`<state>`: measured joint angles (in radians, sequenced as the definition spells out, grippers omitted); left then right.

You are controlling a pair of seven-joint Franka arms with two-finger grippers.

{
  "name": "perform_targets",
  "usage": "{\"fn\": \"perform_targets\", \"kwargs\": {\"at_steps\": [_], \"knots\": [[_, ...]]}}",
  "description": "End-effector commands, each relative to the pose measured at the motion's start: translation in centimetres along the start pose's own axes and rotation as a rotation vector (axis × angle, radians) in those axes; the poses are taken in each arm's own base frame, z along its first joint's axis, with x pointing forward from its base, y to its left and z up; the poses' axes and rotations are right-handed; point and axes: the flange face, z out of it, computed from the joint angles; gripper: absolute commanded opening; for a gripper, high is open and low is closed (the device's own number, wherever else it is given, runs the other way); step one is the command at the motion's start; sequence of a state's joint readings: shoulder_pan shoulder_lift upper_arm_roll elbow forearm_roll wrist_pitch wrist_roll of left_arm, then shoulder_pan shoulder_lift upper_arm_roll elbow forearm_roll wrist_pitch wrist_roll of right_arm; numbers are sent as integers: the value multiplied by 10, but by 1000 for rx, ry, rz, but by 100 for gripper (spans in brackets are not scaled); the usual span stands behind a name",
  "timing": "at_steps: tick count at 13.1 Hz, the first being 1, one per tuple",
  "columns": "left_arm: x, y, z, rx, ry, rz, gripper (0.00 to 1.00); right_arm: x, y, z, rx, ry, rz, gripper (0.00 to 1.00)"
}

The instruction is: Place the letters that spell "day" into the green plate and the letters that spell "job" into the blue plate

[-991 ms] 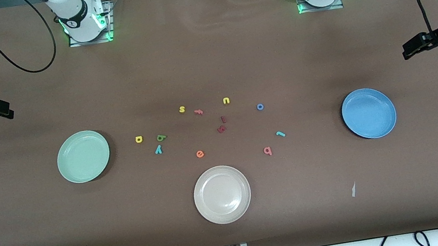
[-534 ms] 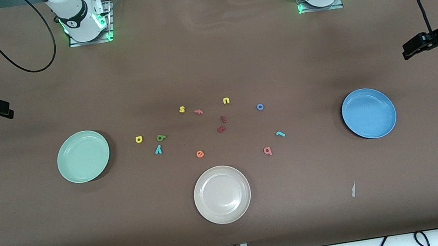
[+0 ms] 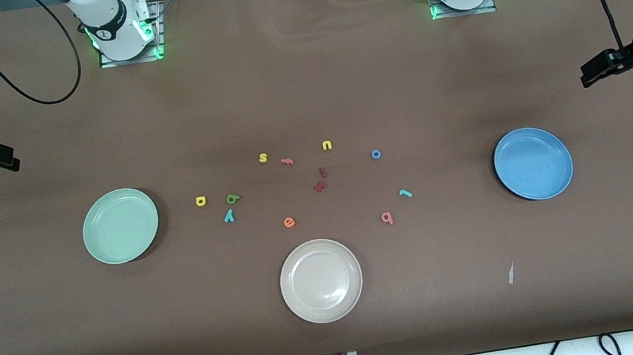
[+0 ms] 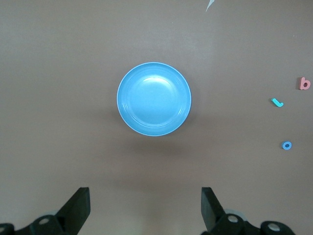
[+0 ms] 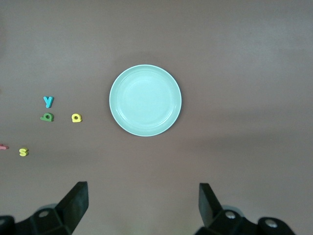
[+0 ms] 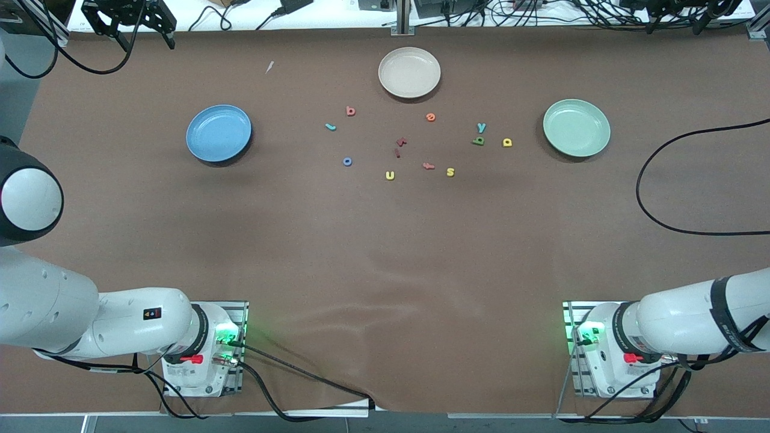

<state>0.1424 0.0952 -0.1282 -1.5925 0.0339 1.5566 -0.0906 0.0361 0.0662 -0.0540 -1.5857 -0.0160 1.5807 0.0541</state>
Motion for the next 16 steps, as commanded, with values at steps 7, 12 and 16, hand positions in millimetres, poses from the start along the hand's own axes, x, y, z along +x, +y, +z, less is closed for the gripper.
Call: {"fn": "perform_targets", "kwargs": {"at_steps": [7,12,16], "knots": [[-1,-1,-2,10,11,22,100,-9,1,6,-12,-9,10,100],[-1,-1,-1,10,9,22,100,-11,-10,6,-14,-13,-8,100],[0,-1,-1,10,11,22,100,-11,-10,6,-14,-15,-10,100]]}}
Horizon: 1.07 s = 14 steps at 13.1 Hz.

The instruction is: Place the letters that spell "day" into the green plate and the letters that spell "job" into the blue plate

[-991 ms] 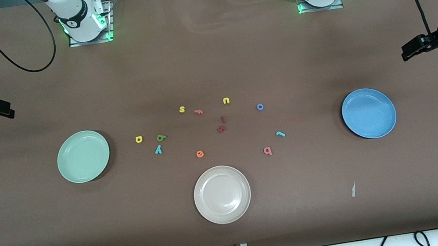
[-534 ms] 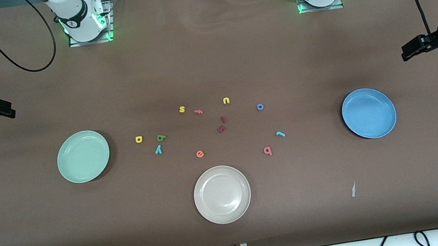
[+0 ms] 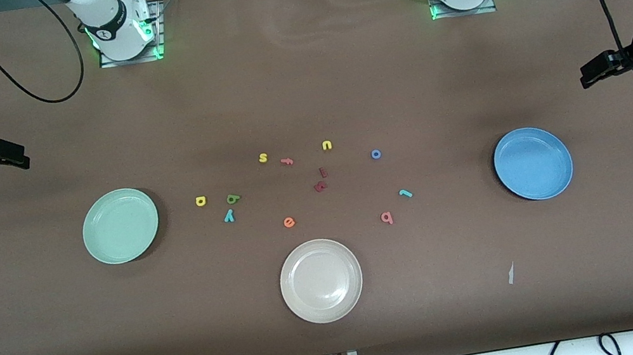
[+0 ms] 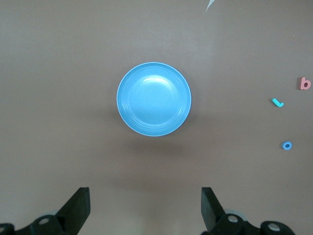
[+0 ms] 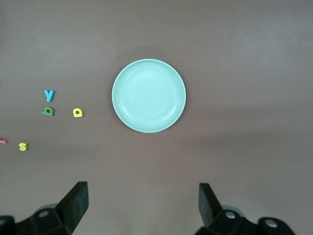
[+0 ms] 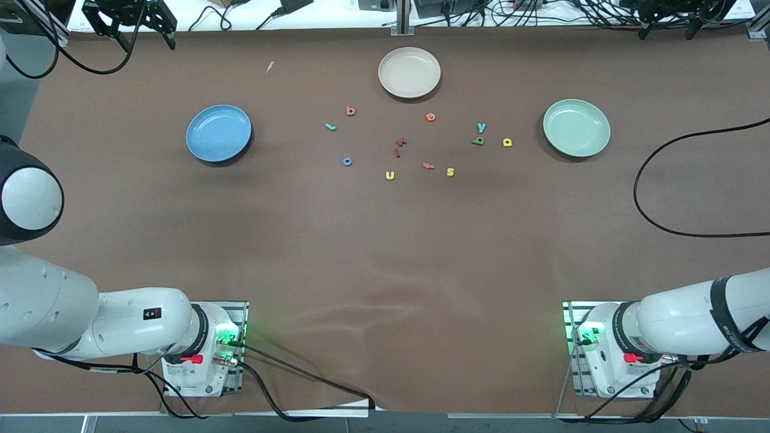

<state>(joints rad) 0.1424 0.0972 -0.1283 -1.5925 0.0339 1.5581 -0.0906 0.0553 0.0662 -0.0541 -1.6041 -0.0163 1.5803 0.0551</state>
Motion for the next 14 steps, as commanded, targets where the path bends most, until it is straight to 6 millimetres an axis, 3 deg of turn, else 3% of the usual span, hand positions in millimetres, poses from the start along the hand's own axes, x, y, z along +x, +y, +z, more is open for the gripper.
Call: {"fn": "perform_targets", "kwargs": {"at_steps": [1,14], "knots": [[-1,-1,-2,10,10,22,100,-10,0,-2,-12,2,9,100],[-1,-1,-2,10,11,22,100,-7,-7,-1,83,20,116,100]]}}
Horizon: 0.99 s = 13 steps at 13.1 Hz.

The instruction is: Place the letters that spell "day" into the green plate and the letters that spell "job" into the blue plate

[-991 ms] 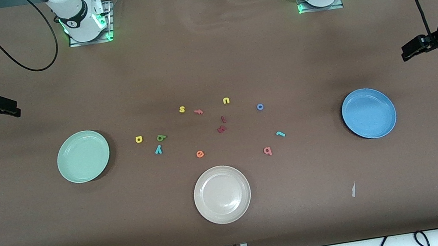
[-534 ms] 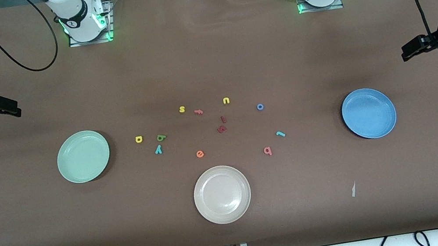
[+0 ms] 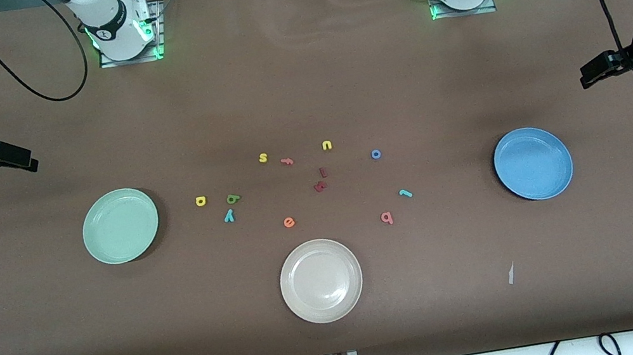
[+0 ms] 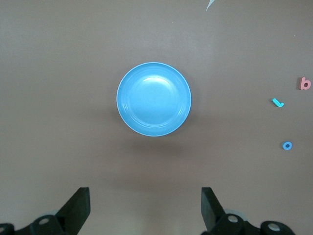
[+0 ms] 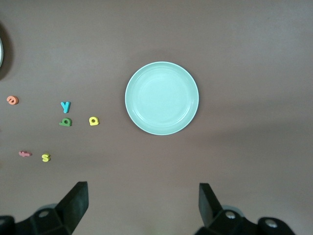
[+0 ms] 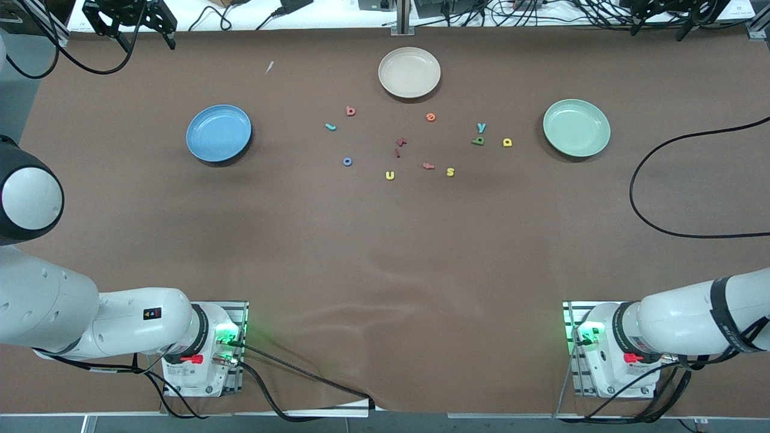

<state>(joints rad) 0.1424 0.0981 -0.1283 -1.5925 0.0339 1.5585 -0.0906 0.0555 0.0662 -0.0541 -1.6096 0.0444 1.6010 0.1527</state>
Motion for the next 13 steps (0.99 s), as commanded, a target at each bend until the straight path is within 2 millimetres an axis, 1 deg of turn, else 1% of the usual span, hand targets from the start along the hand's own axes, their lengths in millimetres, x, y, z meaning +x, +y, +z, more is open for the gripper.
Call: {"fn": "perform_targets", "kwargs": {"at_steps": [1,2,5,11,13], "knots": [[-1,-1,-3,10,12,22,100,-9,1,-2,20,9,11,100],[-1,-1,-2,10,10,22,100,-9,1,-1,17,8,7,100],[-1,0,-2,10,10,23,100,-11,2,-2,4,5,-73,100],[-1,0,-3,10,12,22,100,-12,1,-2,2,-1,-62,100],[2,11,2,11,8,22,100,-2,-4,11,2,1,-40,100]]}}
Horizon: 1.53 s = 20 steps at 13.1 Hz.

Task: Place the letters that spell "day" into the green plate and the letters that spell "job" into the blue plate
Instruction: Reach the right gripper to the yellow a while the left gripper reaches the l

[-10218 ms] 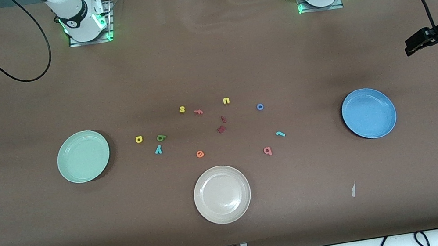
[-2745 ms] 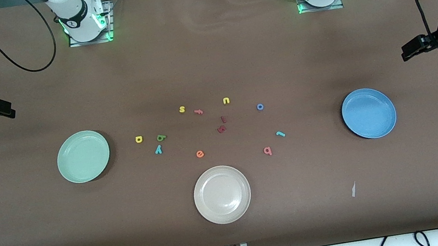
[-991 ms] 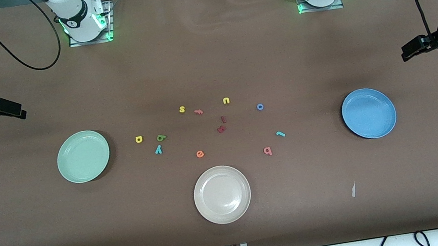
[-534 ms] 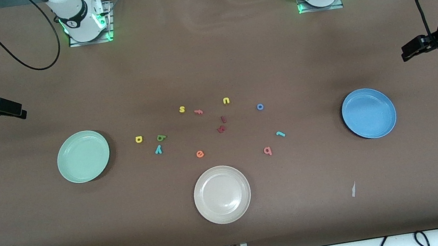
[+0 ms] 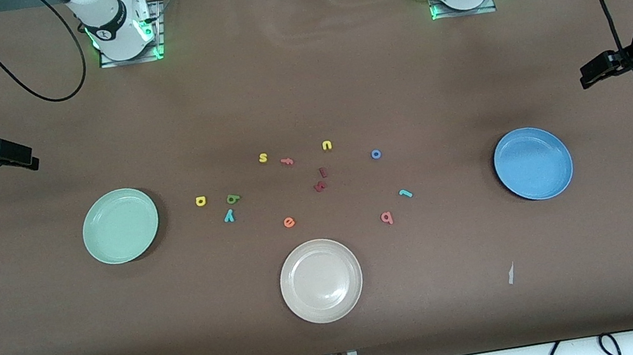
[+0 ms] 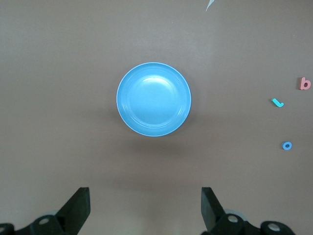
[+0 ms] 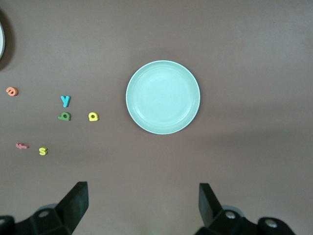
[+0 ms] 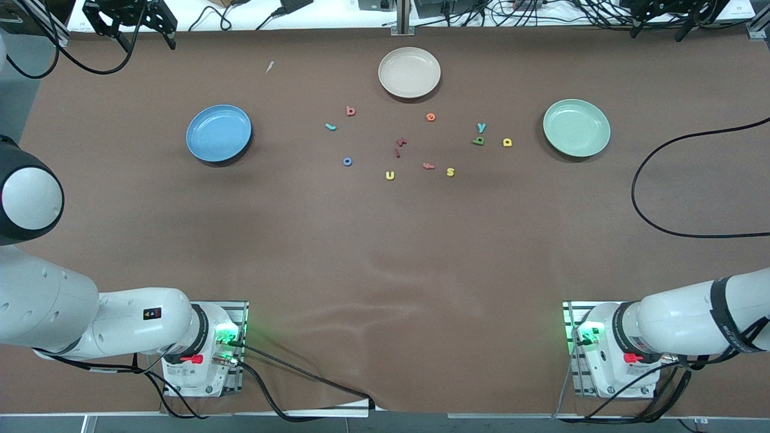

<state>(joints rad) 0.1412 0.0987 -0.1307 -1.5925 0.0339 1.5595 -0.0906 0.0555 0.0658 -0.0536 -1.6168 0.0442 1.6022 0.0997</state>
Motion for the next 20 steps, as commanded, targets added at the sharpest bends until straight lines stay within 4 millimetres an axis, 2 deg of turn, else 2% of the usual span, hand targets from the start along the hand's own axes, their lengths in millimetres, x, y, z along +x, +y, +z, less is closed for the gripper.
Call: {"fn": "perform_targets", "kwargs": {"at_steps": [1,2,4,6,8,12,13,14,16,19,20], "knots": [[3,27,5,13,12,20,100,5,-6,14,6,15,30,100],[6,49,14,14,2,-8,100,13,-13,22,7,16,52,100],[10,100,30,17,8,-55,100,27,-41,43,-3,0,88,100],[15,149,56,8,4,-68,100,38,-67,68,-13,-2,96,100],[22,181,85,1,-4,-70,100,48,-87,92,-10,1,133,100],[44,247,154,-54,30,-187,100,83,-133,170,-34,2,187,100],[49,259,168,-74,43,-261,100,91,-145,187,-44,-6,172,100],[54,273,188,-86,43,-328,100,96,-157,194,-47,-3,175,100],[69,287,229,-123,43,-489,100,98,-165,204,-62,8,182,100],[80,295,276,-98,78,-689,100,90,-194,244,-96,-17,289,100],[80,299,291,-83,88,-749,100,87,-190,255,-107,-39,289,100]]}}
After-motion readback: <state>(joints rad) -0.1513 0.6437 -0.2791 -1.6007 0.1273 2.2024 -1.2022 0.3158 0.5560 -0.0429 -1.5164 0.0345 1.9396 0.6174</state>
